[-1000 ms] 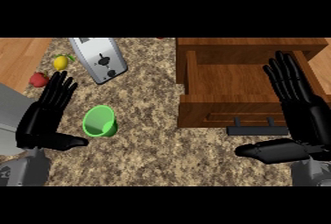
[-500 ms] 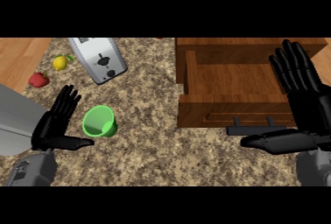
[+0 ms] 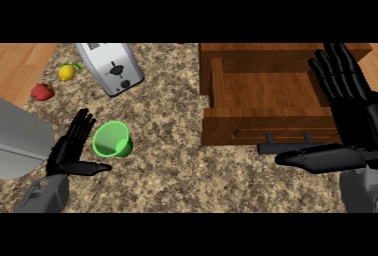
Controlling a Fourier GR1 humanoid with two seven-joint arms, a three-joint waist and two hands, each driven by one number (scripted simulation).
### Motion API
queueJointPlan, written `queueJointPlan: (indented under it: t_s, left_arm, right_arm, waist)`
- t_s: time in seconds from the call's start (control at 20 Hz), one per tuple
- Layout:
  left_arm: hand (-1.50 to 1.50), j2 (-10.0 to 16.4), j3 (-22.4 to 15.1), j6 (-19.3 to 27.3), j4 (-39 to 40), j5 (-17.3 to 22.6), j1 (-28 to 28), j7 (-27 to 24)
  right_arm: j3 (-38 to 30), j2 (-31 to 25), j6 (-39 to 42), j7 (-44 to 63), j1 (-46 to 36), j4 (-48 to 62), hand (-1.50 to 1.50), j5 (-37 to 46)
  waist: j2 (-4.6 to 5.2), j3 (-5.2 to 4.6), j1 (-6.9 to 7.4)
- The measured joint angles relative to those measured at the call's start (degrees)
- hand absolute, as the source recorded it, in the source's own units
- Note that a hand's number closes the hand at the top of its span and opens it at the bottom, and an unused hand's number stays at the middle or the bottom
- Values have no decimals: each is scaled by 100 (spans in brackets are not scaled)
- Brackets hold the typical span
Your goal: Pick up the cup, place it into the drawer and close the drawer
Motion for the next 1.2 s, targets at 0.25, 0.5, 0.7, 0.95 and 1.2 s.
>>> queueJointPlan:
  t_s: [0.25, 0.5, 0.7, 0.95, 1.2]
  left_arm:
    - [-150, 86, 47, 122, 1189, -268, -419, -770]
    - [-150, 48, 107, 271, 1716, -342, -590, -1150]
    - [-150, 57, 145, 333, 1967, -378, -687, -1300]
    - [-150, -48, 137, 446, 2105, -447, -788, -1467]
    - [-150, -62, 115, 429, 2162, -508, -828, -1559]
  right_arm:
    - [-73, -30, 61, -2, -91, 76, -150, -92]
    - [-123, -83, 124, 38, -85, 59, -150, -151]
    - [-144, -67, 155, -126, -39, 177, -150, -125]
    - [-147, -72, 158, 4, -17, 11, -150, -188]
    - [-157, -86, 175, 58, 6, -32, -150, -217]
  waist:
    - [22, -7, -45]
    - [32, -11, -70]
    - [44, -14, -90]
    - [50, -17, -120]
    - [62, -22, -142]
